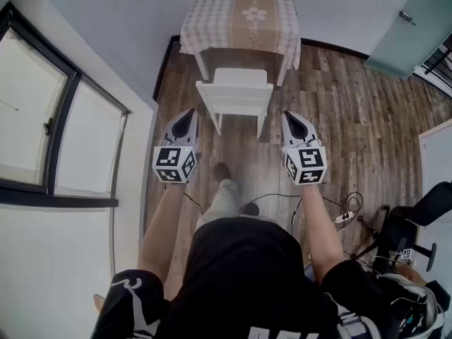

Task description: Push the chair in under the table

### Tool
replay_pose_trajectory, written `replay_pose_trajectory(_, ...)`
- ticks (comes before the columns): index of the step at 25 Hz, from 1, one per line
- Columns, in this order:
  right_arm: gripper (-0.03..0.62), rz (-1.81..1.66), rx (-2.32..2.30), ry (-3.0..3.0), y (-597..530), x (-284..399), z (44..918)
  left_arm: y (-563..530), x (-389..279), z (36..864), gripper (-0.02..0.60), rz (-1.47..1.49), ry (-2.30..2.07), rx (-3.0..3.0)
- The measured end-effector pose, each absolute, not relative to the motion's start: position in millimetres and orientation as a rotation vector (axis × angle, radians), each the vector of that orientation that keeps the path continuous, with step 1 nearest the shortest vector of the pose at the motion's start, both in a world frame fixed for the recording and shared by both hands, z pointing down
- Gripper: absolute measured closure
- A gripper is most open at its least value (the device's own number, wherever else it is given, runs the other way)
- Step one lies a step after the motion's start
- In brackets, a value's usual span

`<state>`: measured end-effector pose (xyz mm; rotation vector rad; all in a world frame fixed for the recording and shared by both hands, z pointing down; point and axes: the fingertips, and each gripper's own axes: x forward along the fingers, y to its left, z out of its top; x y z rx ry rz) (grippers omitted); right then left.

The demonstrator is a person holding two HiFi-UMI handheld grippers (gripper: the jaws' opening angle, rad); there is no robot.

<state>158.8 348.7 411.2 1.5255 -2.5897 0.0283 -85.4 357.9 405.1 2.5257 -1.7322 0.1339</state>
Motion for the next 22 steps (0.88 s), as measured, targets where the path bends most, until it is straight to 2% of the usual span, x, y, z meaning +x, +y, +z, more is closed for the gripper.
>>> replay_pose_trajectory(22, 0.580, 0.094, 1.592, -2.524, 332, 173, 439, 342, -83, 425, 0.557, 0.184, -1.713, 2.521)
